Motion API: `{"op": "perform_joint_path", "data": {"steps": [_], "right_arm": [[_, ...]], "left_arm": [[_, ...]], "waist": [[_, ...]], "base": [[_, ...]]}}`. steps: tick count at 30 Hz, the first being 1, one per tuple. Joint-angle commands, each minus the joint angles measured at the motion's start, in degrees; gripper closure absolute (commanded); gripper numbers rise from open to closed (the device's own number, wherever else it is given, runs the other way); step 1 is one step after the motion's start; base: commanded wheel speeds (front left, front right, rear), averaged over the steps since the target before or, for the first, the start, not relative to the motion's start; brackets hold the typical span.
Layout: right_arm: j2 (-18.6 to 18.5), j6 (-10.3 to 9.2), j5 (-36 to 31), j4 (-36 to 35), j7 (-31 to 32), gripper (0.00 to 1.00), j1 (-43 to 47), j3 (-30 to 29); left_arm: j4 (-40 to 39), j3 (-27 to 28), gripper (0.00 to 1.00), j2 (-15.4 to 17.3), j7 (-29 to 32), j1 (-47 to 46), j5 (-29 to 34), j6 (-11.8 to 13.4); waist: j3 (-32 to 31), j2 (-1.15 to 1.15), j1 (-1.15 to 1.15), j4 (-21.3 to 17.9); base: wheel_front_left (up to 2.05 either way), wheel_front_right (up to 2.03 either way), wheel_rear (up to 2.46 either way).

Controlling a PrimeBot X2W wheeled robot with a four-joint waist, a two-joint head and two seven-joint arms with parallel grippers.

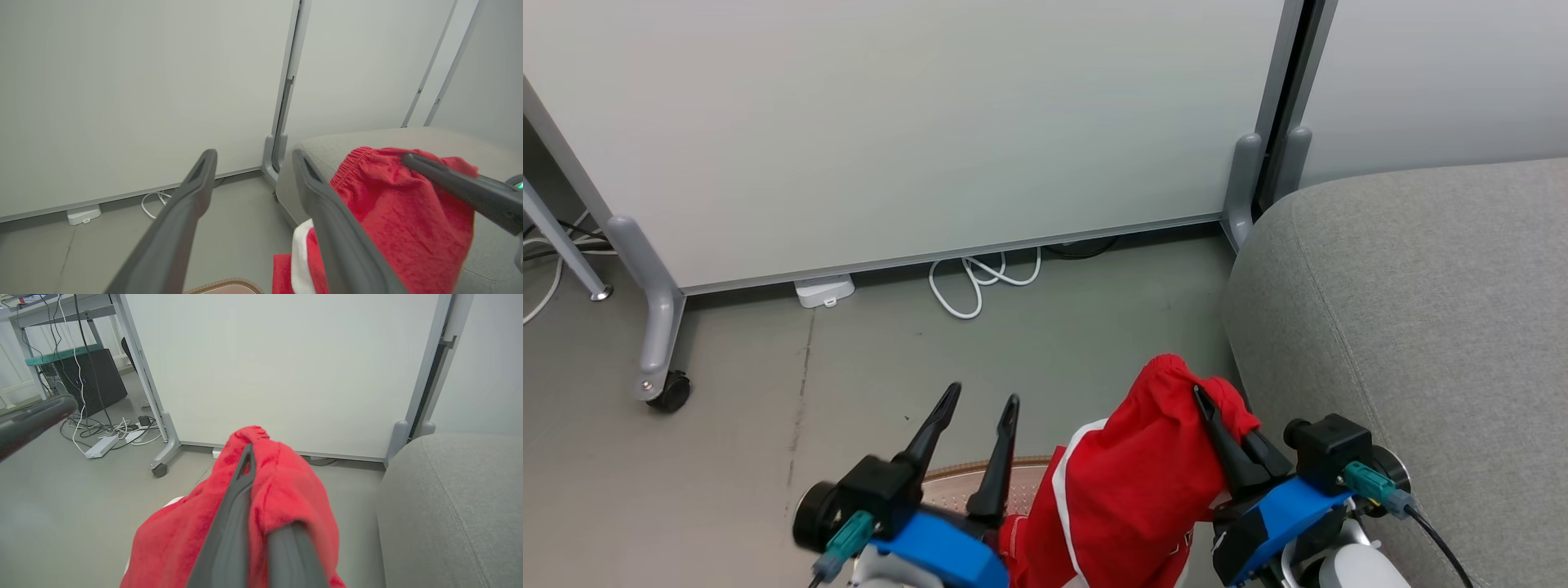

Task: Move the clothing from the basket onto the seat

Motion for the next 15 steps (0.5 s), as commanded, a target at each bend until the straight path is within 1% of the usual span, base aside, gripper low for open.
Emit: {"op": "perform_joint_path", "data": {"steps": [1, 5, 9, 15], "right_arm": [[-0.12, 0.03, -0.18, -0.53, 0.31, 1.0, 0.61, -0.14], [-0.12, 0.03, -0.22, -1.1, 0.45, 1.0, 1.06, -0.2], [-0.12, 0.03, -0.24, -1.4, 0.61, 1.0, 1.09, -0.15], [-0.12, 0.03, -0.19, -1.84, 0.78, 1.0, 1.54, -0.56]], "left_arm": [[-0.66, 1.67, 0.0, -0.03, -0.15, 1.96, 1.42, -0.75], [-2.07, 7.23, 0.0, -0.67, -0.15, 6.85, 5.44, -2.06], [-2.02, 11.79, 0.0, -1.07, -0.16, 10.46, 8.18, -3.32], [-2.59, 16.37, 0.0, -2.66, -0.15, 13.32, 11.64, -5.42]], "waist": [[0.03, 0.0, 0.0, -0.02], [0.04, 0.0, 0.0, -0.14], [-0.01, 0.0, 0.0, -0.45], [0.05, 0.0, 0.0, -0.63]], "base": [[0.0, 0.0, 0.0], [0.0, 0.0, 0.0], [0.0, 0.0, 0.0], [0.0, 0.0, 0.0]]}}
